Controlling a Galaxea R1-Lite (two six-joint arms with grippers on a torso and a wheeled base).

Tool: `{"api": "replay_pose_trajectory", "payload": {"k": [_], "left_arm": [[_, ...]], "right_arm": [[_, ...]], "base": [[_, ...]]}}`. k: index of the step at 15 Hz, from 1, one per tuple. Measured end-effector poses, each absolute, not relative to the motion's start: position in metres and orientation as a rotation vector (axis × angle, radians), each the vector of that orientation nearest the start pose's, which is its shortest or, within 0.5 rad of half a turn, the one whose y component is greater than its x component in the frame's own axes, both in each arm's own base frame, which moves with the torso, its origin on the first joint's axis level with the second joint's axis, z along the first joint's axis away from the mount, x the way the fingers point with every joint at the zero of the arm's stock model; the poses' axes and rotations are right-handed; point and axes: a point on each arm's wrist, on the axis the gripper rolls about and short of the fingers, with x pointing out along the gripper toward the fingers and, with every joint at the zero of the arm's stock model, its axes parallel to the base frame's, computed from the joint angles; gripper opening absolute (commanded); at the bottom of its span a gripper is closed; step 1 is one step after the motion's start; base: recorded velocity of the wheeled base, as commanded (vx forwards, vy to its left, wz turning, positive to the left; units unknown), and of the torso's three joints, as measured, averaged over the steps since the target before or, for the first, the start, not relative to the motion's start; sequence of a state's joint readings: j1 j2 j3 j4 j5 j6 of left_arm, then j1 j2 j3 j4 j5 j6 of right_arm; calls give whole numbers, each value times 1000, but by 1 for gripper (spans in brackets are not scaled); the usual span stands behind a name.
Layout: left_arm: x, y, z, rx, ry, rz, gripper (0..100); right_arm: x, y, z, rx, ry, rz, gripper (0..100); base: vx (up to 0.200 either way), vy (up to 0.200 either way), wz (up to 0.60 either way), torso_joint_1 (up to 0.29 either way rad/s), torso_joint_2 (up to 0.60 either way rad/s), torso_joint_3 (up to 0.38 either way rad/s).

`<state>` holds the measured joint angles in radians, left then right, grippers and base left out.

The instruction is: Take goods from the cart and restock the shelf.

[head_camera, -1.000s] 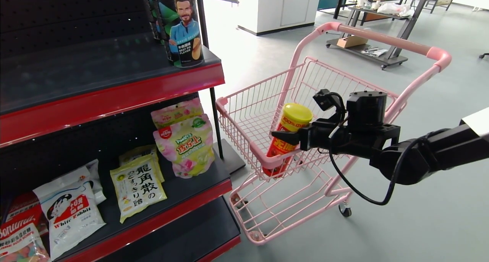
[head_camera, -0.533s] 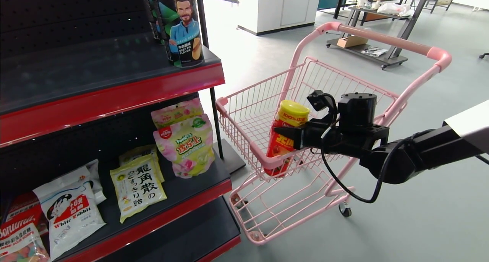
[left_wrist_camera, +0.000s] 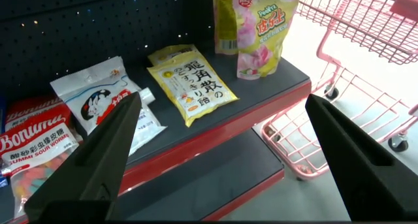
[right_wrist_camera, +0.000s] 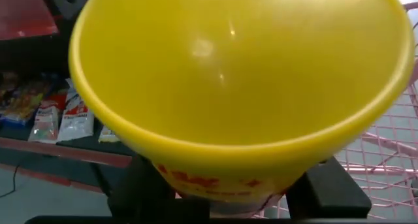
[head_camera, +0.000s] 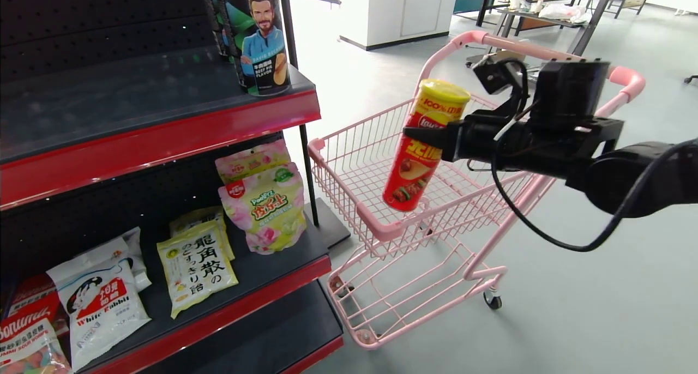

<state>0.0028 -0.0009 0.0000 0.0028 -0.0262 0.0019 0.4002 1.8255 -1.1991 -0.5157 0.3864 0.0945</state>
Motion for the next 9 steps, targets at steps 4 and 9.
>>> {"api": "replay_pose_trajectory", "payload": {"k": [4,9], "left_arm": [[-23,-1,75,2,2,-23,100],[-23,-1,75,2,2,-23,100]], "right_arm": [[269,132,287,48,124,809,0],[204,142,267,-56,182,982,0]], "base": [[0,0,0,0,0,0],[0,0,0,0,0,0]]}}
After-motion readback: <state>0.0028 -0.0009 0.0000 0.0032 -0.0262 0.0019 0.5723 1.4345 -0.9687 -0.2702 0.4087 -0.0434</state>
